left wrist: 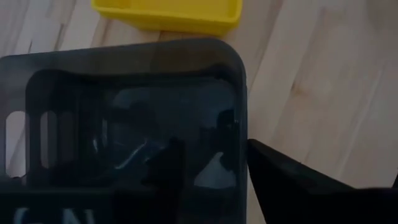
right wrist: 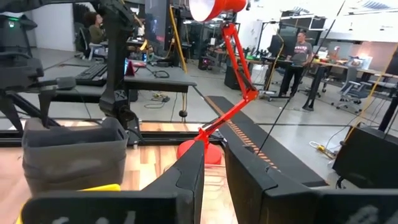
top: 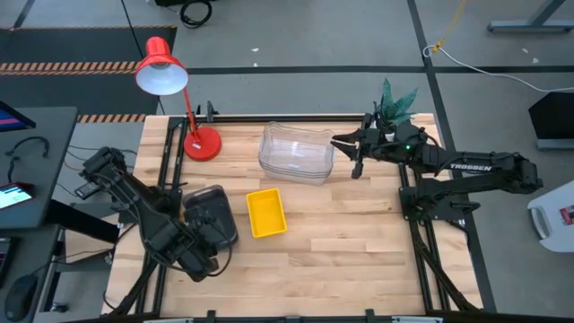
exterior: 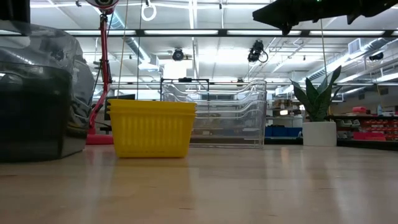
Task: Stack baskets by color
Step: Stack the right black bin on the top of the stacked black bins
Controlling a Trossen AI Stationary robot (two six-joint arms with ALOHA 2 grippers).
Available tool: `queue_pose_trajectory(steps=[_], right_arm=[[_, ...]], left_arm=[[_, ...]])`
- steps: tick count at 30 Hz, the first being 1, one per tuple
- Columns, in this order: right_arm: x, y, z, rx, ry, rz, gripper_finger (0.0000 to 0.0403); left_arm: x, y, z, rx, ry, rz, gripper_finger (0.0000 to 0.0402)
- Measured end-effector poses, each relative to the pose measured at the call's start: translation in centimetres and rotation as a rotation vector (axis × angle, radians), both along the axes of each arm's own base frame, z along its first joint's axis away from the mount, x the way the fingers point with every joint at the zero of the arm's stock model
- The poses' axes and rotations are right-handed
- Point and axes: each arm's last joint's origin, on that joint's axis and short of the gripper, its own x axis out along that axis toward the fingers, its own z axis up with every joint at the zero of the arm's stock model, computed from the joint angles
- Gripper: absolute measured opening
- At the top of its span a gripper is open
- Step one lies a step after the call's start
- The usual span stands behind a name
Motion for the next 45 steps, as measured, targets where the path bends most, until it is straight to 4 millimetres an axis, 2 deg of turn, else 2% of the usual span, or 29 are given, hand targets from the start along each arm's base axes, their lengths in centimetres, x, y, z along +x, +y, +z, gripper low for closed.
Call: queue_pose_trajectory(steps=[12, 20, 28, 34, 40, 45], right_arm=[[-0.2, 0.1, 0.0, -0.005, 0.019, 0.008, 0.0071], [-1.5, 0.4, 0.3, -0.001, 0.045, 0.016, 0.0071], [-3.5, 1.0, 0.2, 0.005, 0.110, 0.017, 0.0071], [-5.0, 1.4, -0.8, 0.058, 0.156, 0.014, 0.0071], [-6.4, 1.6, -2.6, 0.063, 0.142, -0.029, 0.0071], [-7.2, 1.8, -3.1, 0.057, 0.119, -0.039, 0.0071]], left_arm=[[-0.2, 0.3, 0.2, 0.013, -0.006, 0.031, 0.0188], [-0.2, 0.6, 0.1, 0.025, 0.010, 0.045, 0.0188], [0.0, 2.0, 1.5, 0.231, -0.185, 0.006, 0.0166], [-0.2, 4.2, 3.3, 0.230, -0.264, 0.052, 0.0143], [-1.2, 5.8, 3.3, 0.143, -0.133, 0.178, 0.0120], [-1.4, 6.7, 1.2, 0.108, -0.009, 0.298, 0.0107]])
